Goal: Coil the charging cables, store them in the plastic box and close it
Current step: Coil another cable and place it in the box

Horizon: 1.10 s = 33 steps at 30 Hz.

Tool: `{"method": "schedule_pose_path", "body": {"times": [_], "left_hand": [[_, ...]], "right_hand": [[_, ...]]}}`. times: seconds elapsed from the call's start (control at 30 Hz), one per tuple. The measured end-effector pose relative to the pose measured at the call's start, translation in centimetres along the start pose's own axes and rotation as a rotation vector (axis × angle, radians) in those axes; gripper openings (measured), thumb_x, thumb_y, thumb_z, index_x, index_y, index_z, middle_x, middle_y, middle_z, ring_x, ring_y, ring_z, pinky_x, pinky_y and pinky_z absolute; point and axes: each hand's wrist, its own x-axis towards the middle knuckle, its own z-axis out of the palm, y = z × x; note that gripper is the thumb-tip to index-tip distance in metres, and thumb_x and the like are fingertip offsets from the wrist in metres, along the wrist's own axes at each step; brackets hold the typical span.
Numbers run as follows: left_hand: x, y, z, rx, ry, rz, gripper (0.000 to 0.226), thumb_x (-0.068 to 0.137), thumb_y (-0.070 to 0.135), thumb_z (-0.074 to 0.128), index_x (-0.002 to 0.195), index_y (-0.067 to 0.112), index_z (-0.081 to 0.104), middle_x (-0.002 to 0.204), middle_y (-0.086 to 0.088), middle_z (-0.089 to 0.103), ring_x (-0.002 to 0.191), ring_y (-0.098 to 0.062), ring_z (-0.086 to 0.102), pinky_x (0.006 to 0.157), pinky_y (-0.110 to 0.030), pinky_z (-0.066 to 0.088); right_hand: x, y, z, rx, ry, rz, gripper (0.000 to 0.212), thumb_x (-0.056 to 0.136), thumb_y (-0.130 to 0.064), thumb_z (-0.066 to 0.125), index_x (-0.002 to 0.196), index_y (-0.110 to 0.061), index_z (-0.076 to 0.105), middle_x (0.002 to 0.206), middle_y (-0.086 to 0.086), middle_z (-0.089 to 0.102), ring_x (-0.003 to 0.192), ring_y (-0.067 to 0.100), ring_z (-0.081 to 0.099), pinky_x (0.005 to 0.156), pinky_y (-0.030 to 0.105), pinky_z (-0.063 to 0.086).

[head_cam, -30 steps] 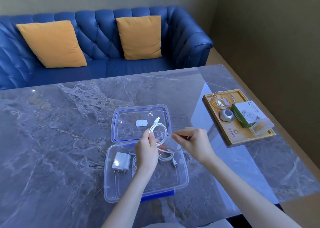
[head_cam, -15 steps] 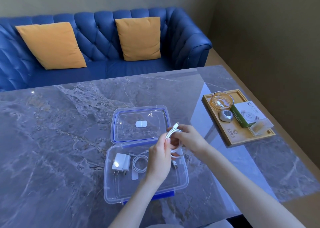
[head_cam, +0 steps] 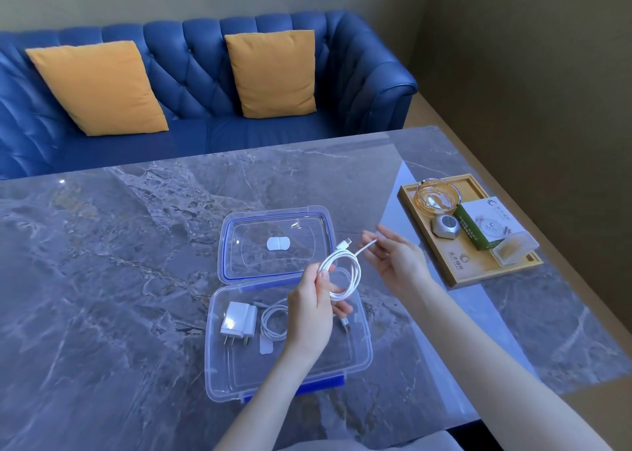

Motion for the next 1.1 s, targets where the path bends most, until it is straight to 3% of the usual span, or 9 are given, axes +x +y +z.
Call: {"method": "schedule_pose_path", "body": {"times": [0.1,0.23,0.4,0.53,0.63,0.73,0.9,1.0,1.1], "left_hand": [[0.2,-0.3,-0.4,-0.034,0.021,-0.036,0.029,0.099,0.015,0.03,0.08,0.028,0.048,0.056,-0.009,0.062,0.04,-0.011,0.06,0.047,-0.026,0.051],[0.6,-0.3,-0.9,-0.064,0.045,-0.089,0.029,0.099,0.015,0.031,0.078,0.025,0.049,0.04,0.006,0.059,0.037,-0.007,0.058,0.043,-0.021,0.05],[1.8,-0.9,-1.4,-0.073,0.057,-0.159,0.026,0.099,0.013,0.031,0.08,0.017,0.05,0.05,0.0,0.06,0.035,-0.008,0.057,0.039,-0.022,0.049],[2.2,-0.8,-1.6,-0.071,0.051,-0.188,0.026,0.099,0.013,0.031,0.081,0.013,0.05,0.062,-0.013,0.06,0.035,-0.008,0.058,0.038,-0.021,0.048],[2.4,-0.5,-1.7,-0.075,0.044,-0.19,0.029,0.099,0.012,0.03,0.077,0.017,0.048,0.059,-0.011,0.058,0.033,-0.007,0.057,0.037,-0.019,0.048],[2.3,-0.3,-1.7,-0.056,0.035,-0.174,0.025,0.099,0.012,0.03,0.082,0.013,0.049,0.059,-0.01,0.059,0.033,-0.006,0.057,0.037,-0.02,0.048],[1.7,-0.3,-1.1,0.07,0.005,-0.057,0.021,0.098,0.014,0.032,0.095,0.013,0.052,0.064,-0.007,0.061,0.037,-0.005,0.057,0.045,-0.026,0.05],[1.2,-0.3,-1.2,0.112,-0.024,-0.012,0.02,0.098,0.014,0.033,0.101,0.018,0.052,0.069,-0.014,0.061,0.038,-0.003,0.056,0.041,-0.019,0.048],[0.9,-0.3,-1.3,0.163,-0.068,0.025,0.023,0.098,0.015,0.032,0.107,0.018,0.053,0.07,-0.018,0.062,0.038,-0.002,0.056,0.042,-0.013,0.044]], "right_hand": [[0.4,-1.3,-0.2,0.025,0.039,-0.075,0.025,0.091,0.012,0.031,0.078,-0.009,0.037,0.071,0.015,0.053,0.044,0.012,0.051,0.045,0.026,0.053],[-0.4,-2.2,-0.4,-0.216,-0.15,-0.177,0.017,0.09,0.005,0.036,0.086,-0.011,0.04,0.057,0.009,0.054,0.042,0.012,0.044,0.043,0.022,0.045],[-2.3,-2.7,-0.8,-0.719,-0.4,-0.289,0.021,0.09,-0.006,0.053,0.071,-0.01,0.06,0.054,-0.003,0.057,0.051,0.009,0.05,0.057,0.015,0.046],[-3.3,-2.7,-0.7,-0.838,-0.443,-0.285,0.017,0.073,-0.007,0.062,0.059,-0.017,0.066,0.055,-0.009,0.064,0.052,-0.001,0.049,0.056,0.008,0.04],[-3.5,-2.7,-0.6,-0.877,-0.484,-0.287,0.009,0.069,-0.009,0.06,0.062,-0.01,0.065,0.052,-0.013,0.063,0.054,-0.005,0.051,0.057,0.005,0.039],[-3.3,-2.5,-0.7,-1.006,-0.479,-0.304,0.014,0.077,-0.002,0.066,0.065,-0.01,0.068,0.05,-0.012,0.06,0.051,-0.005,0.047,0.054,0.006,0.035],[-2.3,-1.0,-0.6,-1.372,-0.395,-0.506,0.007,0.077,-0.019,0.071,0.08,-0.013,0.069,0.057,-0.006,0.061,0.05,-0.001,0.049,0.056,0.015,0.035],[-2.4,-0.8,0.0,-1.29,-0.341,-0.392,0.032,0.075,-0.019,0.072,0.099,-0.012,0.051,0.059,-0.002,0.064,0.041,0.0,0.05,0.047,0.009,0.038],[-2.3,-0.6,0.4,-1.329,-0.405,-0.26,0.026,0.081,-0.019,0.064,0.105,-0.011,0.056,0.067,0.002,0.067,0.044,0.001,0.052,0.043,0.01,0.04]]}}
